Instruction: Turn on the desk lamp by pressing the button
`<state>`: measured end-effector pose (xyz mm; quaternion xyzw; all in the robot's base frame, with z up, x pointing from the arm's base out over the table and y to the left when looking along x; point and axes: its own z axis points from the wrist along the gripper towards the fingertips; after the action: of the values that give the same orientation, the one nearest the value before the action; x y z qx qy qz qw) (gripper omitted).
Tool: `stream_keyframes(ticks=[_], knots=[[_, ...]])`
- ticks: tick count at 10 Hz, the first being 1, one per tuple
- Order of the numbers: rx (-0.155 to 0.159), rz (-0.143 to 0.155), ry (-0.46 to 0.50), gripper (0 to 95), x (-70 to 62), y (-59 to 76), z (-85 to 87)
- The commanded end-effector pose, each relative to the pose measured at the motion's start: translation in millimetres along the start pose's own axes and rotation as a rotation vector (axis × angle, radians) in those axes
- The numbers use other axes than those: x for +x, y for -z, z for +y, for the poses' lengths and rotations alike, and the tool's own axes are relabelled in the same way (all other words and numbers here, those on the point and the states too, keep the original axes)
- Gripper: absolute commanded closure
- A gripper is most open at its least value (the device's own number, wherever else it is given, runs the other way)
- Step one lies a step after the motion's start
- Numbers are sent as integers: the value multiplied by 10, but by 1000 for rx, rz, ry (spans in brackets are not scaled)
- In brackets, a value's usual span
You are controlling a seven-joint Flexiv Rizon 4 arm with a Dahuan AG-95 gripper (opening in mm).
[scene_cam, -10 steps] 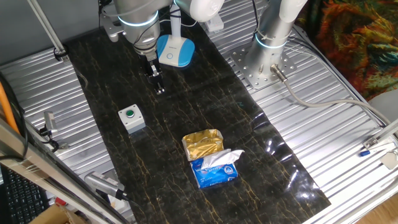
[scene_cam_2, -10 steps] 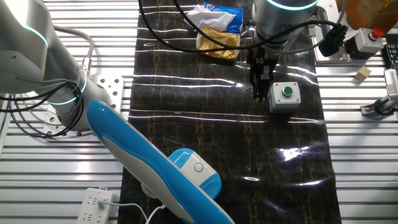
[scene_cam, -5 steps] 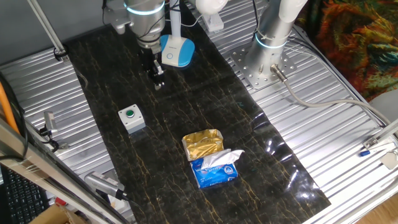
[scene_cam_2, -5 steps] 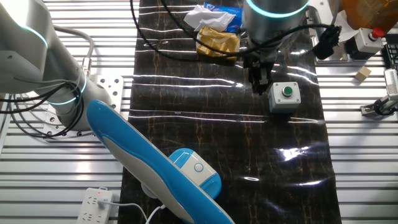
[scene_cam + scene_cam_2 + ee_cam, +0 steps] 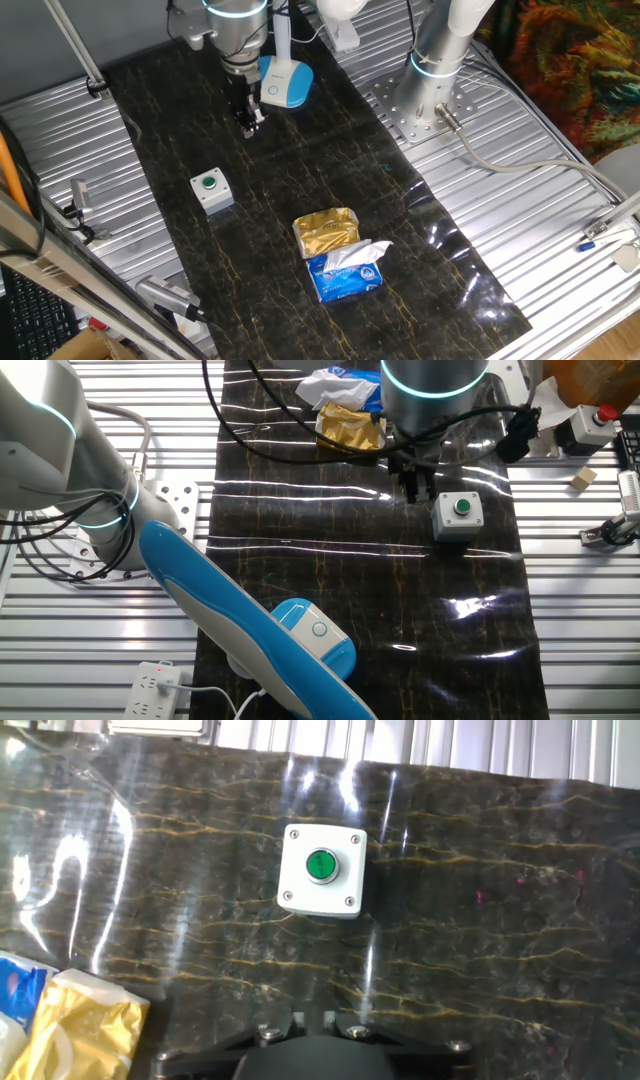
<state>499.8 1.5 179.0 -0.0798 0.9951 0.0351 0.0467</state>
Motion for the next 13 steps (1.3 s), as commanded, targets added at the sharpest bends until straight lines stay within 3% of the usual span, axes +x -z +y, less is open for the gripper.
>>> stream_keyframes(ticks=[1, 2, 4, 6, 8, 10, 11, 12, 13], knots=[[27, 132, 696, 950, -5, -8, -2], [25, 153, 899, 950, -5, -8, -2], [19, 162, 1083, 950, -5, -8, -2], [-4, 159, 1365, 950, -5, -8, -2], [-14, 156, 1539, 950, -5, -8, -2], [6, 117, 1716, 950, -5, -8, -2], [72, 74, 1871, 950, -5, -8, -2], [90, 53, 1947, 950, -5, -8, -2], [79, 33, 2008, 950, -5, -8, -2]])
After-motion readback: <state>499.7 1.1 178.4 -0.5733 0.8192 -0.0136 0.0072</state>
